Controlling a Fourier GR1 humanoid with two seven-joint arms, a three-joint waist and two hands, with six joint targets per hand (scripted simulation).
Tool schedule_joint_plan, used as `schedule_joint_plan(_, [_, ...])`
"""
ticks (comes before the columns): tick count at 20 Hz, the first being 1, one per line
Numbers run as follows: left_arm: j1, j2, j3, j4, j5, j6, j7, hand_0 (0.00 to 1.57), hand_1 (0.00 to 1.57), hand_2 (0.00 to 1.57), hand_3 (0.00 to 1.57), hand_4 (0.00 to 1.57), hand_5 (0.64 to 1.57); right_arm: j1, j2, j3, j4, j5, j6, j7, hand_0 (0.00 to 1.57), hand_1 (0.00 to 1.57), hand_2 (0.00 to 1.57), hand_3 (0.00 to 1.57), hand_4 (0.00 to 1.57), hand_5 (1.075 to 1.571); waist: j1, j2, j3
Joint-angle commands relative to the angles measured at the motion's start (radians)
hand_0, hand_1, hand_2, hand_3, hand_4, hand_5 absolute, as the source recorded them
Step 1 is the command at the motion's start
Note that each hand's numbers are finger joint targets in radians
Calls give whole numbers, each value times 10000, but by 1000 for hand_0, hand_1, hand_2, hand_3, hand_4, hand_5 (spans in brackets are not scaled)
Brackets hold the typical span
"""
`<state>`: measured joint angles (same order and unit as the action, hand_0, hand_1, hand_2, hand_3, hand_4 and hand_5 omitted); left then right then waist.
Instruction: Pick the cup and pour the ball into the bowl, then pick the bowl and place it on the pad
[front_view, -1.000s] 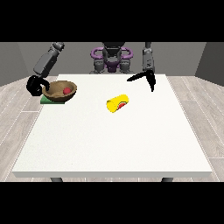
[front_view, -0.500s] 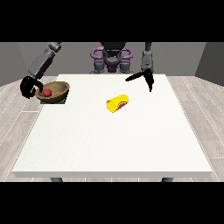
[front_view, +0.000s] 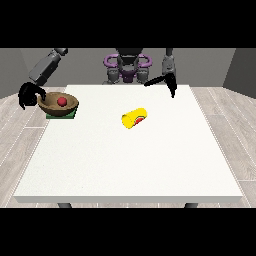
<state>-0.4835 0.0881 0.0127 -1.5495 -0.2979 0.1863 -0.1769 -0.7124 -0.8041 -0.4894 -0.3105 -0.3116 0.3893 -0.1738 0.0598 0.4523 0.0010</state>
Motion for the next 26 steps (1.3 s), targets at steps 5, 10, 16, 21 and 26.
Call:
schedule_joint_plan(5, [294, 70, 30, -736, 257, -272, 383, 0, 0, 0, 0, 0, 1566, 395, 257, 501, -15, 547, -138, -583, 1571, 1571, 1571, 915, 697, 1568, 99, 39, 5])
schedule_joint_plan(10, [285, -15, -137, -1021, 11, -81, 262, 0, 0, 0, 0, 0, 1565, 201, -85, 551, 333, 749, -874, 10, 1571, 1571, 1571, 1571, 588, 1535, 163, 419, 5])
schedule_joint_plan(16, [452, -113, -356, -1407, -231, -40, 1017, 0, 0, 0, 0, 0, 1566, 18, -1011, 838, 183, 1248, -1414, 328, 0, 0, 427, 334, 0, 1481, -13, 79, 2])
schedule_joint_plan(21, [802, 421, 216, -1969, 467, -590, 617, 0, 0, 0, 0, 0, 1567, 129, -1263, 713, 228, 1179, -978, -34, 0, 0, 376, 158, 0, 1488, -10, 381, 4])
schedule_joint_plan(26, [1270, -37, -142, -2147, 276, -296, 654, 0, 0, 0, 0, 0, 1569, -122, -1598, 579, 196, 1018, -465, 219, 0, 0, 256, 213, 0, 1504, -219, 142, 3])
